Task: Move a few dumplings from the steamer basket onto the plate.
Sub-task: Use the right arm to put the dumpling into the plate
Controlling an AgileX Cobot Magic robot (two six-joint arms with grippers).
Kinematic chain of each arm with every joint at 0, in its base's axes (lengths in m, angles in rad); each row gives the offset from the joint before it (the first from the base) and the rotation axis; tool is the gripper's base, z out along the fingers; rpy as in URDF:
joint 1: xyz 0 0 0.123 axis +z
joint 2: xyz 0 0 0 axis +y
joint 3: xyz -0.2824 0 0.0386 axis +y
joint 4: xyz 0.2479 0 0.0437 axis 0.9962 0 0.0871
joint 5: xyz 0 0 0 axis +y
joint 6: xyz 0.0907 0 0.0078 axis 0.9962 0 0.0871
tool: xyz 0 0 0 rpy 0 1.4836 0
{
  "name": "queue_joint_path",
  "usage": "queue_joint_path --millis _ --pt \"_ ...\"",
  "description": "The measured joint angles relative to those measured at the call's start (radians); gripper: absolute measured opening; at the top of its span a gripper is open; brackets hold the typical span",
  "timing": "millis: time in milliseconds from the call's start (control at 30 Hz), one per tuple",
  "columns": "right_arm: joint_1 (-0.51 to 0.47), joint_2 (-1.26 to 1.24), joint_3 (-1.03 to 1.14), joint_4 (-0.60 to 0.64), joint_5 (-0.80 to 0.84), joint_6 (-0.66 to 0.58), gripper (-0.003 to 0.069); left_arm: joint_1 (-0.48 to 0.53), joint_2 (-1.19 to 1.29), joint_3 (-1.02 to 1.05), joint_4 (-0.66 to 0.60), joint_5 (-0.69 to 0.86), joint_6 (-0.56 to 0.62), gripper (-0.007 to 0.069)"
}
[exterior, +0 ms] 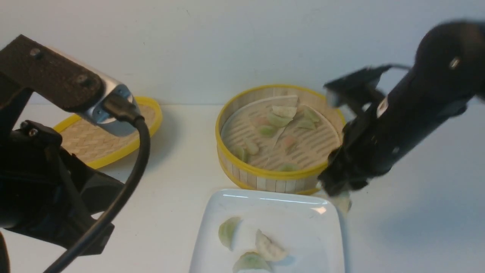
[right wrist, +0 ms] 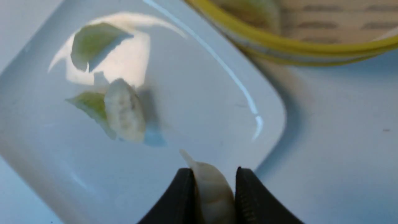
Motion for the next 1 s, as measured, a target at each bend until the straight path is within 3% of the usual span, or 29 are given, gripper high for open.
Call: queue_joint_path --millis 167,467,600,667,867,933,1000 --pt "0.081 0.100 0.098 -0.012 -0.222 0.012 0.0151 0.000 0.000 0.000 -0.002 -0.001 0.000 -0.0006" --pt "0.089 0.264 0.086 -0.012 -0.346 0.025 0.0153 0.000 0.000 0.000 -0.003 0.000 0.000 -0.0006" --pt "0.089 0.271 0.082 -0.012 -0.349 0.030 0.0193 0.000 0.000 0.000 -0.003 0.000 0.000 -0.0006" --pt "0.089 0.271 0.081 -0.014 -0.348 0.039 0.0297 0.000 0.000 0.000 -0.004 0.001 0.000 -0.0006" --pt "0.089 0.243 0.051 -0.029 -0.259 0.073 0.0462 0.000 0.000 0.000 -0.004 0.001 0.000 -0.0006" --pt "0.089 0.198 0.010 -0.055 -0.180 0.094 0.0453 0.000 0.000 0.000 -0.003 0.001 0.000 -0.0006" --pt "0.089 0.119 -0.046 -0.110 -0.094 0.126 0.0395 0.000 0.000 0.000 -0.003 0.000 0.000 -0.0006"
